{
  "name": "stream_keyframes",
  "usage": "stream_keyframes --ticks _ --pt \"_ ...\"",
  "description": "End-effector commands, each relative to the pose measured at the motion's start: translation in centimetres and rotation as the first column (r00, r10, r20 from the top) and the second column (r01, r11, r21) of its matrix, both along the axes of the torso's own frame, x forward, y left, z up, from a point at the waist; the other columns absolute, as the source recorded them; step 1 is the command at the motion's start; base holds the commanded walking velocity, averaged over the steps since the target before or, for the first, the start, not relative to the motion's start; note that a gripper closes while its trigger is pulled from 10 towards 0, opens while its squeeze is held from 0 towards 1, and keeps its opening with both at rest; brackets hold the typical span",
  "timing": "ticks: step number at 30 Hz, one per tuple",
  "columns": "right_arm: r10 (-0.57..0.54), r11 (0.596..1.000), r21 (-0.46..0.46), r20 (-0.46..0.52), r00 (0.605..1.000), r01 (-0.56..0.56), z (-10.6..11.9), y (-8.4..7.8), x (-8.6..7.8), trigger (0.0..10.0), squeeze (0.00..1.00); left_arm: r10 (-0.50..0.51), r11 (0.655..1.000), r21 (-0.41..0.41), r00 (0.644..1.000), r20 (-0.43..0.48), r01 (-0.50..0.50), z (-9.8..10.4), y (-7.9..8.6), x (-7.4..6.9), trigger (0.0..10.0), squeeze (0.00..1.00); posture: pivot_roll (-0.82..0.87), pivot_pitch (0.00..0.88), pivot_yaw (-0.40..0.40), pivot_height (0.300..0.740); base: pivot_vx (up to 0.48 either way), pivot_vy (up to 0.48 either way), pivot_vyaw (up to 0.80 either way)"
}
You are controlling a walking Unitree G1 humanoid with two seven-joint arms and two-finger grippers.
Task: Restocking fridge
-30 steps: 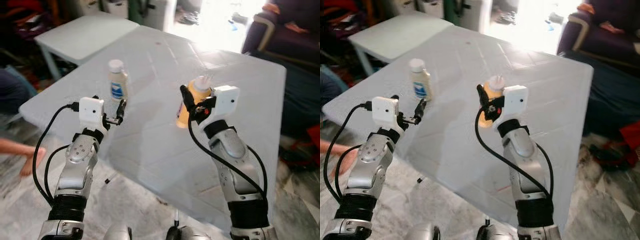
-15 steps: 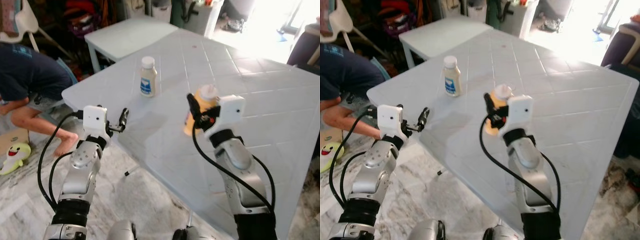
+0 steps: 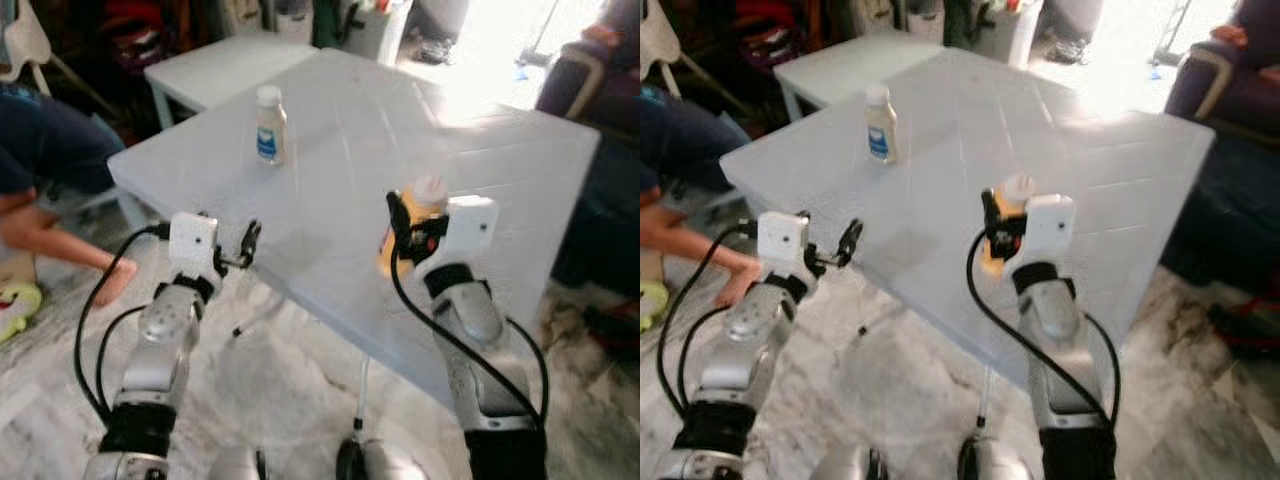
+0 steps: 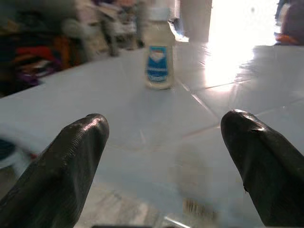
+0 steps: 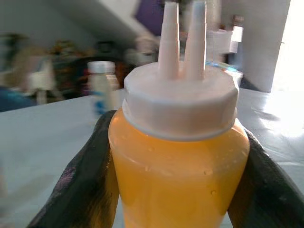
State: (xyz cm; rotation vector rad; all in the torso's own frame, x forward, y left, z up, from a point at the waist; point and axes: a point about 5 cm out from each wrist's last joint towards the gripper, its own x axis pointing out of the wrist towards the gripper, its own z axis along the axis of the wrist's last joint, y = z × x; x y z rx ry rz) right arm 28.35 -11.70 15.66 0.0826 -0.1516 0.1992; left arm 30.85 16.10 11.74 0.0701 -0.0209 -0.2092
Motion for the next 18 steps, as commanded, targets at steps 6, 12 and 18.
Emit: stream_keyframes --ticks 6,12,18 --pt "0.036 0.999 -0.015 0.029 0.999 -0.035 0.54 0.43 0.12 10.0 0.0 0.007 1.0 0.006 1.0 -0.019 -0.007 -0.42 0.11 -0.14 10.0 0.0 -0.08 0.0 -0.007 0.74 -0.142 0.0 0.66" --pt "0.055 0.998 -0.046 0.038 0.998 -0.053 0.58 0.8 0.25 10.0 0.0 0.027 0.999 0.027 0.999 -0.02 -0.027 -0.54 0.34 0.02 10.0 0.0 -0.08 0.0 -0.008 0.74 0.0 0.0 0.8" --pt "0.079 0.996 -0.053 0.045 0.996 -0.076 0.63 1.15 0.43 10.0 0.0 0.1 0.994 0.039 0.995 -0.023 -0.099 -0.75 0.65 0.26 10.0 0.0 -0.08 0.0 -0.015 0.74 0.0 0.0 0.8"
